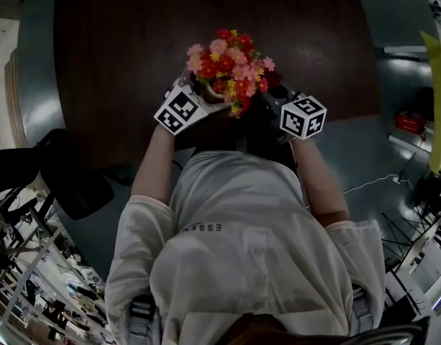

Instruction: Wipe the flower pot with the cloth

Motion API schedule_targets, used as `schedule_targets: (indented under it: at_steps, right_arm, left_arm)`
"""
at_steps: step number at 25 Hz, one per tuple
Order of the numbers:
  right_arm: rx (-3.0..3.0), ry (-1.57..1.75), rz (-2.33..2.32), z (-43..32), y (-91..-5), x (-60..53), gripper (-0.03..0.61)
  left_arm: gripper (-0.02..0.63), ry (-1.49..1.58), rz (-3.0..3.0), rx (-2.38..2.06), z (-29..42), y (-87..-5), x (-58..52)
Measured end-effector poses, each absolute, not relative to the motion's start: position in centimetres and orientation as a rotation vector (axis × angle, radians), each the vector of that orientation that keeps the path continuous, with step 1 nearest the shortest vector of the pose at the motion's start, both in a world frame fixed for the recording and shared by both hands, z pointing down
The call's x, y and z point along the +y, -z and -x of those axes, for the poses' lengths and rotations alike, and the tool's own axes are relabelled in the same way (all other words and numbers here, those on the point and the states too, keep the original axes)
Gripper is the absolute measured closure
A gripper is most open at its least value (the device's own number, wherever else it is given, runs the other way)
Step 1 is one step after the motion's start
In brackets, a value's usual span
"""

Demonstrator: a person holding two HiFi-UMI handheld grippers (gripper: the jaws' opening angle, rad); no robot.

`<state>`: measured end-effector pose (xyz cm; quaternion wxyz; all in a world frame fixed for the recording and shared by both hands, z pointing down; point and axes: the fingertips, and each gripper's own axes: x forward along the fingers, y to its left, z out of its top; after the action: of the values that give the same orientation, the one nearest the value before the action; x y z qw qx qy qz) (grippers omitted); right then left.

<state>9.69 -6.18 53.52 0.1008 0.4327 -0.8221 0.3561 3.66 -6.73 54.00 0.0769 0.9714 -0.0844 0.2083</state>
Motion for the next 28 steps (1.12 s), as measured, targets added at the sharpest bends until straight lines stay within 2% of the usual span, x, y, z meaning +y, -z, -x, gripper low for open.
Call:
schedule_targets:
  at_steps: [4, 9, 17, 28]
  right_arm:
    - [-2.436, -0.93, -1.301, -11.5, -51.2, -7.1, 0.529]
    - [-2.461, -0.942, -1.305, -12.1, -49.2, -8.1, 0.529]
    - [-2.643, -0.803, -1.145, -6.0, -45.3, -9.7, 0.531]
    - [-2.752, -0.553, -0.727, 2.3, -44.4, -5.3, 0.531]
  left_arm:
    - [0.066, -0.471, -2.854, -0.405, -4.4, -50.2, -7.8]
    - [0.064, -0.315, -2.777, -0.586, -4.1, -44.0, -9.6]
    - [0.064, -0.264, -2.804, -0.683, -2.7, -39.9, -11.5]
    - [0.066, -0.13, -2.795, -0.685, -2.3, -37.1, -11.6]
